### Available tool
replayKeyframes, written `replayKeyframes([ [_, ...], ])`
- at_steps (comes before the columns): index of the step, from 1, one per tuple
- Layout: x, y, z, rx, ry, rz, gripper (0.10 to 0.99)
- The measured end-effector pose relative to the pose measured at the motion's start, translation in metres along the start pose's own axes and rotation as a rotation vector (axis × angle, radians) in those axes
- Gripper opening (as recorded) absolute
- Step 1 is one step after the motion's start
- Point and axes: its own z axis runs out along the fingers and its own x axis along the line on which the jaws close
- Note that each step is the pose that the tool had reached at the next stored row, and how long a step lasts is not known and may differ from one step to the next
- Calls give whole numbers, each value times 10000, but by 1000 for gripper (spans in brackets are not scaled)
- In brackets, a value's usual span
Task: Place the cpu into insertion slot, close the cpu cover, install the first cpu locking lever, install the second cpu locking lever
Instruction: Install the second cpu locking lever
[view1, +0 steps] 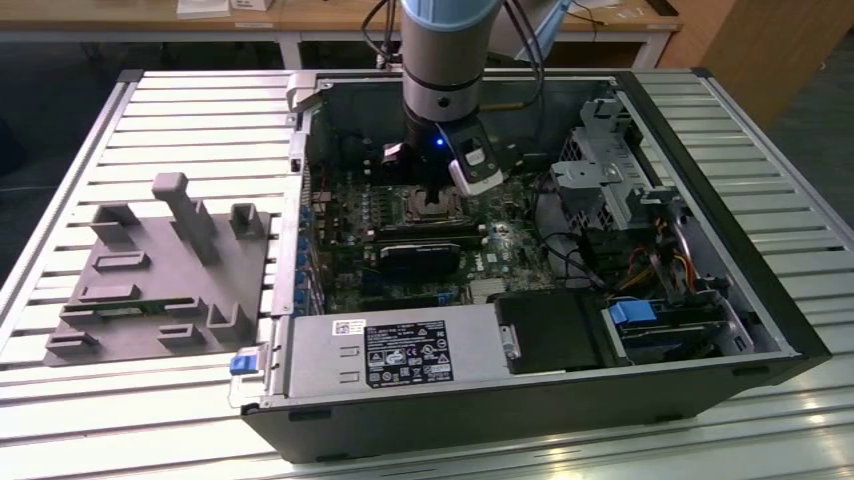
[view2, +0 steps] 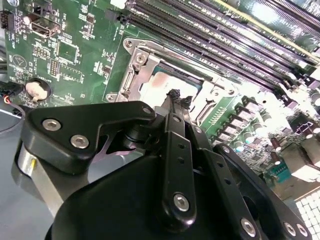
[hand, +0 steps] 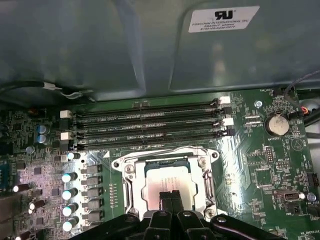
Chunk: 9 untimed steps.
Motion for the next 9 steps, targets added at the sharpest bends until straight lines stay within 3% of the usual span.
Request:
replayKeyframes([
  [9, -2, 21, -93, 14, -4, -1, 106],
])
